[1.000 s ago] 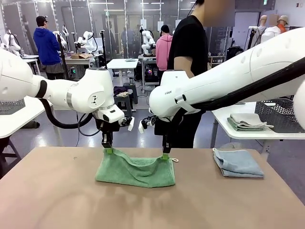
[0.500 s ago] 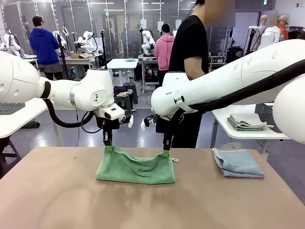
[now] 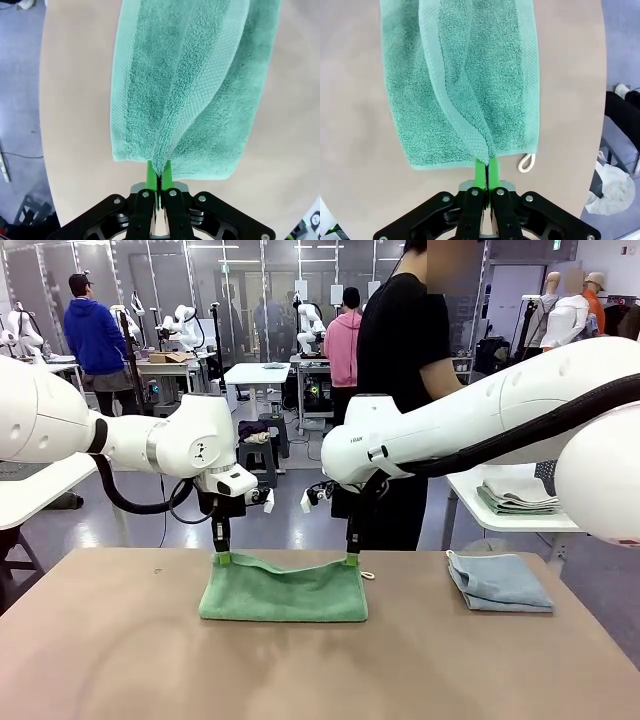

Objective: Fold the towels and place them in the basket.
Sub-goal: When a person lays out a Towel with hook on the table, fold it in half twice.

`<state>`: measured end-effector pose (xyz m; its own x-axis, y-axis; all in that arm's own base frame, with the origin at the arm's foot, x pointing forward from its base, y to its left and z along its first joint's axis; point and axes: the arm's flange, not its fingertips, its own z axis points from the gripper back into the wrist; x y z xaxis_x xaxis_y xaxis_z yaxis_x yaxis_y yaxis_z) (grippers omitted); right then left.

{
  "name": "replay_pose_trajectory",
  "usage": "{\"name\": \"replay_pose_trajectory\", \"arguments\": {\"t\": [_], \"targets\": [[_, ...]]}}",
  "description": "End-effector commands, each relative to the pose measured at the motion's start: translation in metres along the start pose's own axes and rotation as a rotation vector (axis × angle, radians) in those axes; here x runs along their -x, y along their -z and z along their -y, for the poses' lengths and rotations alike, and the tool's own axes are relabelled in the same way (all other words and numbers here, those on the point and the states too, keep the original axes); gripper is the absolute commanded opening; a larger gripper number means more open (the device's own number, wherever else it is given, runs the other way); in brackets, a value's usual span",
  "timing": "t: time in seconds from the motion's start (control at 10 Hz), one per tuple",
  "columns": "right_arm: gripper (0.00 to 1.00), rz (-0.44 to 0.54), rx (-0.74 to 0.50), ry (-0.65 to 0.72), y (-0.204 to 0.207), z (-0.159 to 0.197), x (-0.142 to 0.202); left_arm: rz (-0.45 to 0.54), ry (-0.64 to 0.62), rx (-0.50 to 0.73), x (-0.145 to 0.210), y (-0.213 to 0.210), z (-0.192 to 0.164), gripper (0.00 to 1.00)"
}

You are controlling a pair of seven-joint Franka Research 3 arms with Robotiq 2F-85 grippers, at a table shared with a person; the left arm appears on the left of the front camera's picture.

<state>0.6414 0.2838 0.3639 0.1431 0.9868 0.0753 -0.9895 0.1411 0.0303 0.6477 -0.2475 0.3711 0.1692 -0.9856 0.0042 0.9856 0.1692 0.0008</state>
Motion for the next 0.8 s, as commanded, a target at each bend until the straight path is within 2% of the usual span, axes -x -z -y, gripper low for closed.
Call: {"name": "replay_pose_trajectory", "arguments": {"t": [0.0, 0.3, 0.7], "targets": [[0.02, -0.007, 0.029, 0.027, 0.001, 0.009, 0.000, -0.020, -0.054, 0.015, -0.002, 0.000, -0.012, 0.04], [0.02, -0.007, 0.029, 0.068, 0.004, 0.016, 0.004, -0.038, -0.129, 0.020, 0.002, 0.005, -0.019, 0.04], [0.02, -0.007, 0.022, 0.078, 0.007, 0.017, 0.006, -0.039, -0.133, 0.040, 0.009, 0.012, -0.023, 0.04]]}}
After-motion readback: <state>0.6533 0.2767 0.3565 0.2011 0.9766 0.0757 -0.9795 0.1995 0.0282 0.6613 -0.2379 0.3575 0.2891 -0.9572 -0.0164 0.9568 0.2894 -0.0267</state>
